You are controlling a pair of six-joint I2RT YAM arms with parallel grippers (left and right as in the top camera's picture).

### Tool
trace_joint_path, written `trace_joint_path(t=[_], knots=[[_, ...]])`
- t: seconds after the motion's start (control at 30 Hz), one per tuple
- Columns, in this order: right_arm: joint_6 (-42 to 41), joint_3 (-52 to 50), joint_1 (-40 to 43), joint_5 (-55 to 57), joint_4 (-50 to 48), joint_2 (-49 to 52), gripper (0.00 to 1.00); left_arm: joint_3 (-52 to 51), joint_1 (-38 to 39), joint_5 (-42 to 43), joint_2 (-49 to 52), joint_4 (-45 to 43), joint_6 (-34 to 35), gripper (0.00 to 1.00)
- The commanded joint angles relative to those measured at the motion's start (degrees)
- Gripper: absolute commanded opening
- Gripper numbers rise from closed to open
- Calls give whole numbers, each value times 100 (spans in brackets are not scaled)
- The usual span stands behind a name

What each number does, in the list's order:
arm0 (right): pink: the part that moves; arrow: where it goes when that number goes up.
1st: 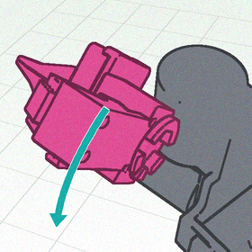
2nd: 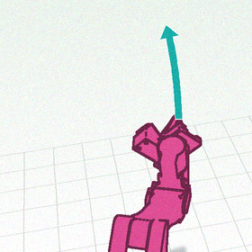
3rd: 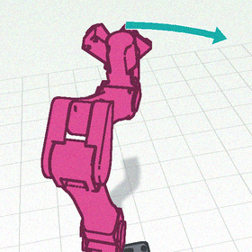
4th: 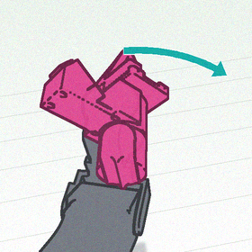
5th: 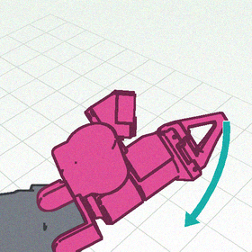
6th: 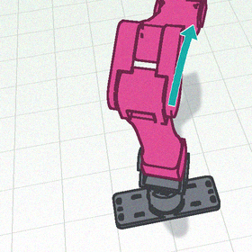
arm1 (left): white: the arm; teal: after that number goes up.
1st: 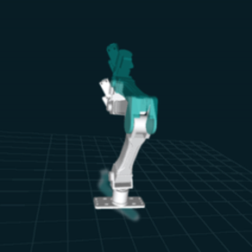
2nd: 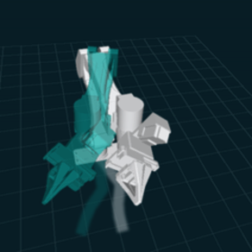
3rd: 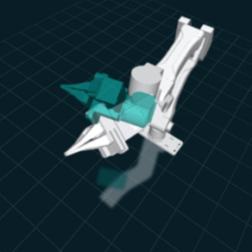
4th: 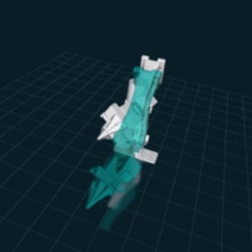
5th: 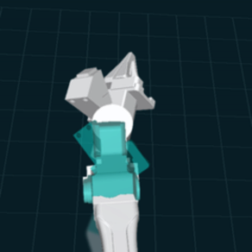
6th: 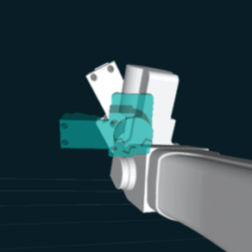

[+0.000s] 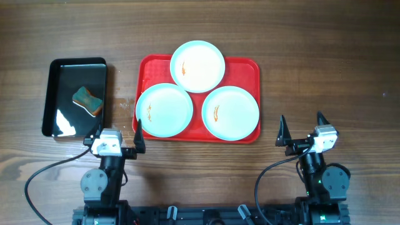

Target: Clean dirty plates on tray and stack at the side

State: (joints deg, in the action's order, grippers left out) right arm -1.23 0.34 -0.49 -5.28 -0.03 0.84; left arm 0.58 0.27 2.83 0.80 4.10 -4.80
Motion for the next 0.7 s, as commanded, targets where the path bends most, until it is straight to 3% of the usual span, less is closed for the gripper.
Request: trace_joint_path(t=[0.0,0.67], knots=[[-28,-4,9,39,-13,-42,100,-26,22,-79,-42,28,74,100],[-28,-4,9,39,-13,-42,100,-26,22,-79,-42,26,74,100]])
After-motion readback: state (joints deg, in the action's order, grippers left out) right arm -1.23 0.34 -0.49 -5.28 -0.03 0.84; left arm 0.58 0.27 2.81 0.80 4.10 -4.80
